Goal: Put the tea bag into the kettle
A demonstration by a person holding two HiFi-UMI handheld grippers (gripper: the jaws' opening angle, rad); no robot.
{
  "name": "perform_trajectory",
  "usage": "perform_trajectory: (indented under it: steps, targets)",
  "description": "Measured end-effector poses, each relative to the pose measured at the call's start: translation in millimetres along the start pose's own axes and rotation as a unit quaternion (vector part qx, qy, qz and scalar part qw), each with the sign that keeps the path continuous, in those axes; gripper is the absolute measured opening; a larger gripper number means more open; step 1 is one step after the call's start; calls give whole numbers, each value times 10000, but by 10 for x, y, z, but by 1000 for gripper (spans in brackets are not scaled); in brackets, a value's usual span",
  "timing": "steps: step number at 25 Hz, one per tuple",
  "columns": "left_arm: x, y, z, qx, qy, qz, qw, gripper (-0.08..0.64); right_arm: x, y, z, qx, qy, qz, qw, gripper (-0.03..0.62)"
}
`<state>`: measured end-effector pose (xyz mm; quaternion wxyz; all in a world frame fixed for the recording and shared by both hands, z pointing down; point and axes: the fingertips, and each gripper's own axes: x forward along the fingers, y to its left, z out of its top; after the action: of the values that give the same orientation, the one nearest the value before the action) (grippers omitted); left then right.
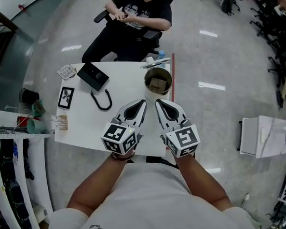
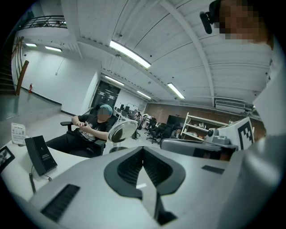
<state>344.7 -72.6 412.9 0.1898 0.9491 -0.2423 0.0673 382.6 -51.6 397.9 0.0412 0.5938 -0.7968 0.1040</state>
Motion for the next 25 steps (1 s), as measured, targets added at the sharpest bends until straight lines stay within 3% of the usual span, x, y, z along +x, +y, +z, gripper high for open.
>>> perform_trajectory:
  steps: [15, 25]
  targets:
    - [-1110, 670, 238, 231, -243, -376, 9987, 9, 457, 1225, 94, -80, -150, -403, 9990, 11]
    - [-2136, 1059, 359, 482, -309, -593, 9966, 9, 654, 2341, 143, 29, -389, -643, 9972, 11]
